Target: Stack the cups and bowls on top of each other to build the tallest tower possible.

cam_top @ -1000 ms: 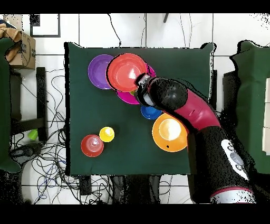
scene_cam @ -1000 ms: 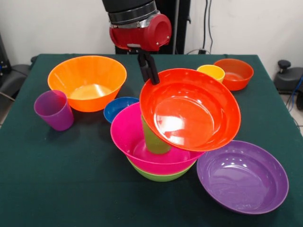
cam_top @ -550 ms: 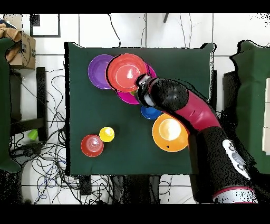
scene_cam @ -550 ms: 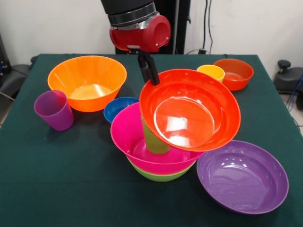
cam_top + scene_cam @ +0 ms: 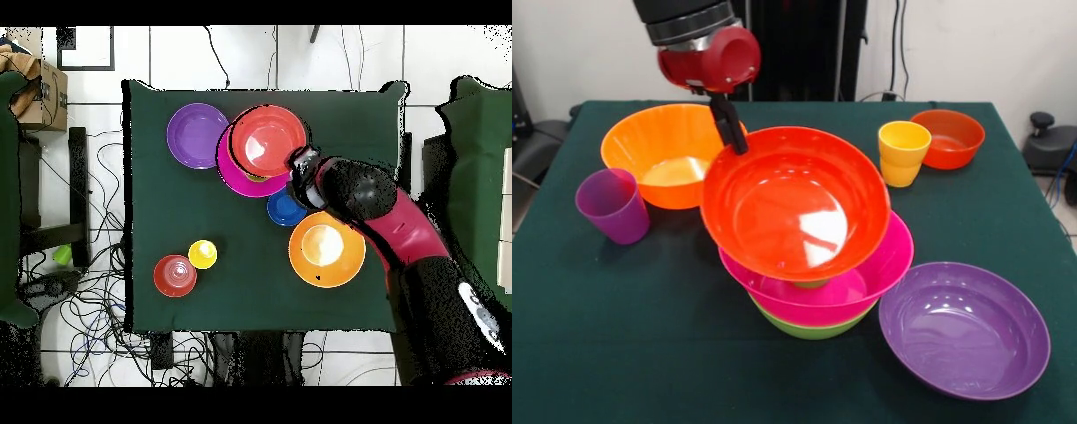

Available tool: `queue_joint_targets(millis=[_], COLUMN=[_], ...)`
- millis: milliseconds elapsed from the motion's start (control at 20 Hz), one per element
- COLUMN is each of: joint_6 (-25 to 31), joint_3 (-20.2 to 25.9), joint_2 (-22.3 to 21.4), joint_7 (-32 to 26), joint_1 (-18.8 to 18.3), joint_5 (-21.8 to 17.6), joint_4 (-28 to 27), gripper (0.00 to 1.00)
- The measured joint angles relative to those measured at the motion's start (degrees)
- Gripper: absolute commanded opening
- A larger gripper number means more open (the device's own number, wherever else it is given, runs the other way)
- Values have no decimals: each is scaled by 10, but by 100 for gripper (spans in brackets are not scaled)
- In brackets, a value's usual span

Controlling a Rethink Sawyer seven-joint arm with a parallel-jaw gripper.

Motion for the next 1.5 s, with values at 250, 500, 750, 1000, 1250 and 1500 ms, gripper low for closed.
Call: queue_joint_targets(millis=[250,500,750,1000,1250,1500], joint_6=[0,0,0,0,0,0], joint_3=[6,15,28,32,36,41], joint_2=[0,0,0,0,0,2], joint_7=[0,0,0,0,0,0], joint_1=[-18,-21,-20,-19,-19,-22], joint_5=[0,0,0,0,0,0], joint_4=[4,10,18,23,26,26], gripper=[0,0,0,0,0,0])
